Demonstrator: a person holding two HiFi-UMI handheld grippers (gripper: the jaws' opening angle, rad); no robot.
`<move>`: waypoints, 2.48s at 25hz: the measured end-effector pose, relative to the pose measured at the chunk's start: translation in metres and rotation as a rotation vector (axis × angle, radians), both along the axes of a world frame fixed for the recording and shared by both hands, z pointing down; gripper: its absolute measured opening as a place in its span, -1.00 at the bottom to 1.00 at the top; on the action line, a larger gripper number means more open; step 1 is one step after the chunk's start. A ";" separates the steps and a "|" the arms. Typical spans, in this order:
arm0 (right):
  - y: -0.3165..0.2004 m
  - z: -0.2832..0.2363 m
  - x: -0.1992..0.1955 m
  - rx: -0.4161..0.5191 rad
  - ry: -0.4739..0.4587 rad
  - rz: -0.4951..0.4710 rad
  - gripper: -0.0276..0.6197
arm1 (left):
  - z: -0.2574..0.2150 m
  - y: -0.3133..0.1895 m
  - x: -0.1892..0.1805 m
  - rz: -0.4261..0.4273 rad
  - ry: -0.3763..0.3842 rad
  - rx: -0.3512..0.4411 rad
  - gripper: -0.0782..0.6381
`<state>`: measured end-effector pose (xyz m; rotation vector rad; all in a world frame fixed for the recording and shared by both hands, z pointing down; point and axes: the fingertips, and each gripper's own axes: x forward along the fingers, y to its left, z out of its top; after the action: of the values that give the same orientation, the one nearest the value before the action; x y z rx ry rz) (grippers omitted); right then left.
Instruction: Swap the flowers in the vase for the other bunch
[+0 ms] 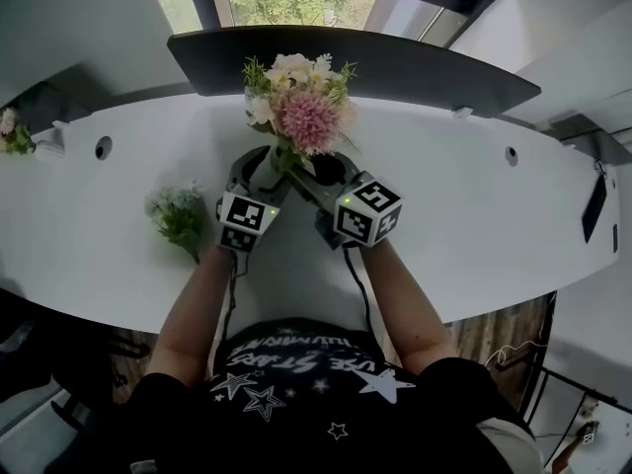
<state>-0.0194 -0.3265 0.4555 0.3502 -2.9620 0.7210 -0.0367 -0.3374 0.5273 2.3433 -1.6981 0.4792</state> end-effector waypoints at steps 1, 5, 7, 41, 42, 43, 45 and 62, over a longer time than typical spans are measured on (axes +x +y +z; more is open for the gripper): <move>0.002 0.000 0.002 0.000 0.003 0.005 -0.40 | -0.001 0.003 -0.001 -0.003 -0.003 -0.002 -0.09; 0.008 0.003 0.013 -0.008 0.012 0.033 -0.39 | -0.003 0.013 -0.006 -0.026 -0.003 -0.017 -0.09; 0.012 0.004 0.020 -0.015 0.011 0.054 -0.39 | -0.005 0.020 -0.007 -0.032 0.003 -0.016 -0.09; 0.188 -0.069 -0.003 0.076 -0.085 0.606 -0.91 | -0.131 0.250 -0.135 0.116 0.246 0.218 -0.75; 0.198 -0.069 -0.004 0.077 -0.079 0.615 -0.91 | -0.131 0.255 -0.136 0.135 0.250 0.217 -0.75; 0.208 -0.068 -0.005 0.079 -0.071 0.625 -0.91 | -0.131 0.260 -0.135 0.156 0.252 0.216 -0.75; 0.226 -0.065 -0.002 0.083 -0.047 0.650 -0.91 | -0.127 0.268 -0.132 0.199 0.248 0.210 -0.75; 0.292 -0.066 0.034 0.121 0.028 0.709 -0.91 | -0.129 0.300 -0.089 0.282 0.266 0.207 -0.75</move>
<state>0.0148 -0.0343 0.3896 1.4410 -2.8279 0.5612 -0.1255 -0.0377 0.3985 2.6671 -1.3631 0.0281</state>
